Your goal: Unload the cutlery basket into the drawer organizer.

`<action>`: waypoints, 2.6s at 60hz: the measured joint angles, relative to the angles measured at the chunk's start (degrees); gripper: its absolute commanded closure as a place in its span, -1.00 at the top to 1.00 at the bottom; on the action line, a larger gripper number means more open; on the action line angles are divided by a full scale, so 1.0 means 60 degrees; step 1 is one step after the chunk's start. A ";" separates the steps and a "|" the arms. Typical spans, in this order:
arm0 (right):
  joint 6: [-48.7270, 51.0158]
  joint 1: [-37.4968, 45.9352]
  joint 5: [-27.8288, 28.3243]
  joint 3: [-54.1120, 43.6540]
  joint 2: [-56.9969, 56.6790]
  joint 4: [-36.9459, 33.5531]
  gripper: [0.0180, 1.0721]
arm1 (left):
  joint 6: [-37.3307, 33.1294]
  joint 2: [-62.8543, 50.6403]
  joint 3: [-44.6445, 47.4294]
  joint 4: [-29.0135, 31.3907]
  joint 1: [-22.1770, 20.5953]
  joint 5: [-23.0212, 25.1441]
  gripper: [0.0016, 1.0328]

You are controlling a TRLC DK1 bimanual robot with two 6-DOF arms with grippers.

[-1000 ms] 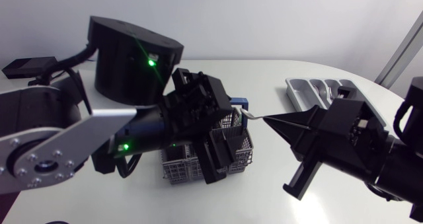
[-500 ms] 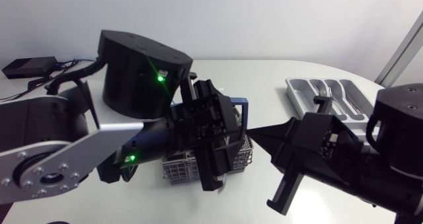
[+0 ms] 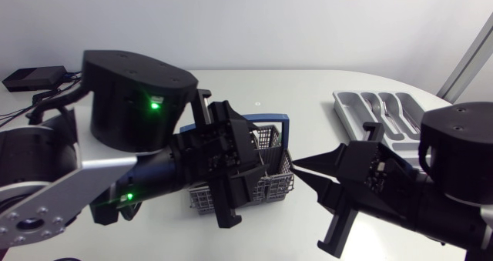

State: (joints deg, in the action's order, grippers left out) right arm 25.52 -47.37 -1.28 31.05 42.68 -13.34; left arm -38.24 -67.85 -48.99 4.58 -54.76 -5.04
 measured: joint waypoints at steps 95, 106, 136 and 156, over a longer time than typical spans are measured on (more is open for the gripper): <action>0.4404 -0.1912 0.1035 0.0117 0.6339 -0.3421 -0.89 | 0.0007 0.3166 0.2601 0.0911 0.1545 0.0113 0.79; 0.4517 -0.1891 0.0911 0.0138 0.6320 -0.3362 -0.89 | 0.0004 0.3235 0.2699 0.0911 0.1559 0.0113 0.79; 0.7406 0.2991 0.0838 0.0120 0.4182 -0.4167 -0.89 | 0.0007 0.3501 0.2739 0.0918 0.1851 0.0259 0.79; 1.1078 0.8521 0.1464 0.1217 0.5439 -0.4040 -0.89 | 0.0011 0.3515 0.2747 0.0911 0.1851 0.0262 0.79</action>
State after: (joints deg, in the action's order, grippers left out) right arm 91.98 3.75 7.51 38.35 75.31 -37.58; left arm -38.17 -46.76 -32.51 10.04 -43.66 -3.46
